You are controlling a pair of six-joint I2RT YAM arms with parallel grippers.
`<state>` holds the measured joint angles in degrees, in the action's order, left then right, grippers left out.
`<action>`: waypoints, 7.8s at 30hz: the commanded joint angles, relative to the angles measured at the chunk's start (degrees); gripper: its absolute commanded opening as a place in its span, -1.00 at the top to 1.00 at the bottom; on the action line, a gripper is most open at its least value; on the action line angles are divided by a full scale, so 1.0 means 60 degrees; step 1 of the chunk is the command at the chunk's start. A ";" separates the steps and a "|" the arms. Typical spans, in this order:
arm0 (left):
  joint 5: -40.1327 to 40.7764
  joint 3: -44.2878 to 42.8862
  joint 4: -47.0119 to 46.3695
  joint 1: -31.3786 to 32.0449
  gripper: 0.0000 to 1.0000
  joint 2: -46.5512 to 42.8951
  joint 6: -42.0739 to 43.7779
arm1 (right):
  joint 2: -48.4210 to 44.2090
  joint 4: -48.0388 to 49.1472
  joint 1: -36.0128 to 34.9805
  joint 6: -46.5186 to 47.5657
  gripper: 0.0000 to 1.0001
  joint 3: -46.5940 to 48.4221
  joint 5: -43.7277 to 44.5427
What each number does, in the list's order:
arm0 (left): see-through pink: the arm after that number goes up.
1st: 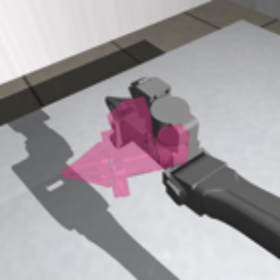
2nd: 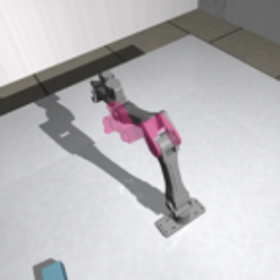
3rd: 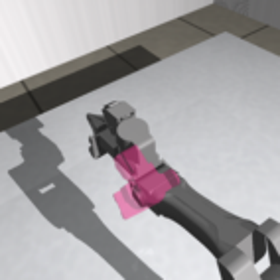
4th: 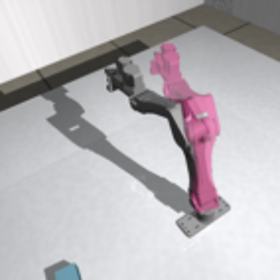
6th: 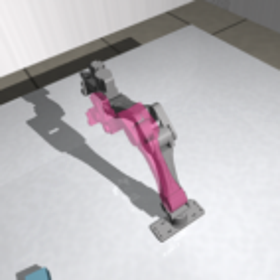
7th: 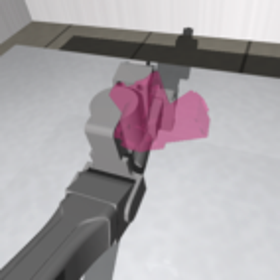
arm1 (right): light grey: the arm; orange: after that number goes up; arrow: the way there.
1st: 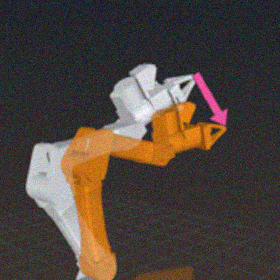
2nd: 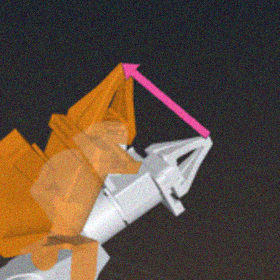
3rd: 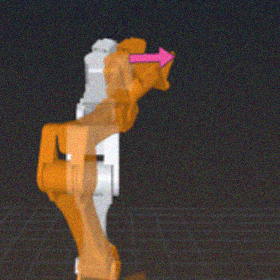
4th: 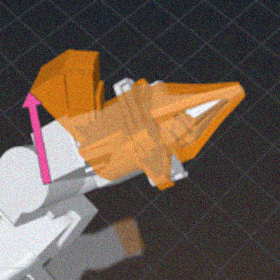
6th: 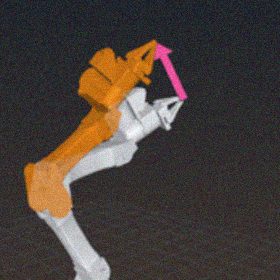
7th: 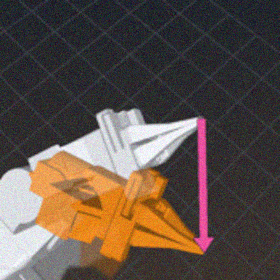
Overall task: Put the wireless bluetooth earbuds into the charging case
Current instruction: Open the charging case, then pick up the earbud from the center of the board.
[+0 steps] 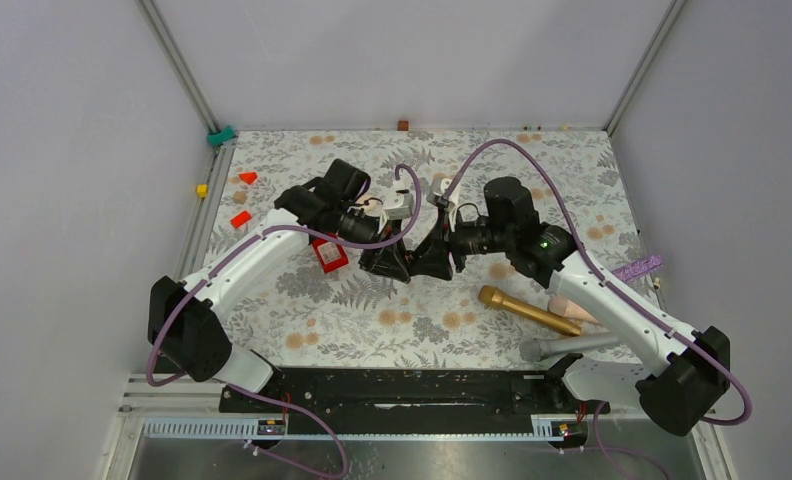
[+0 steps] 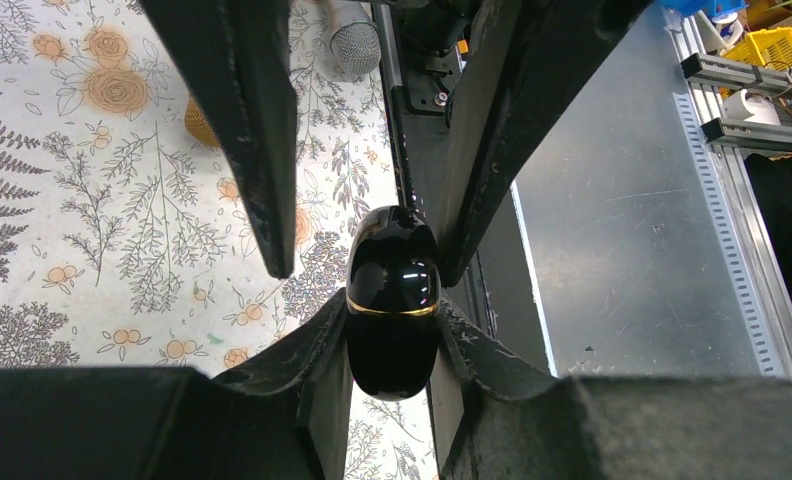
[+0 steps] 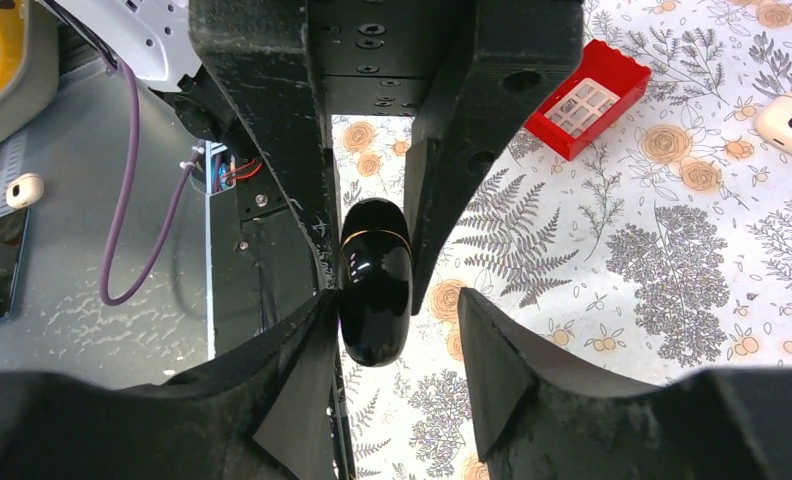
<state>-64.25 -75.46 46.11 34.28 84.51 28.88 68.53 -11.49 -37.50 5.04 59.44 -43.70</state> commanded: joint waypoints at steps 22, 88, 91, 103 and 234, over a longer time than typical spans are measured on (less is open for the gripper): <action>-0.0455 -0.0045 -0.0250 0.0028 1.00 -0.0272 -0.0043 | -0.1111 -0.0452 0.0612 0.0911 -0.30 0.0267 0.1043; -0.0197 0.0364 -0.1276 -0.0122 1.00 -0.0871 -0.0810 | 0.0242 -0.2241 0.2275 0.0548 -0.56 0.2073 0.3201; -0.0188 0.0306 -0.1285 -0.0424 1.00 -0.1026 -0.0754 | 0.1293 -0.3262 0.2666 0.1169 -0.55 0.2814 0.3898; -0.0526 0.0508 -0.0418 -0.2248 1.00 -0.1926 0.0309 | 0.5016 -0.6197 0.4351 0.1443 -0.45 0.4924 0.6985; -0.2536 0.1115 -0.0549 -0.3851 1.00 -0.2724 0.0273 | 0.4399 -0.5975 -0.0104 0.5802 0.52 0.2633 0.4634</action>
<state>-71.77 -66.43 40.36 15.22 72.60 25.63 90.70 -51.09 -35.44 38.11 74.98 -19.14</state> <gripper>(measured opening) 0.297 0.245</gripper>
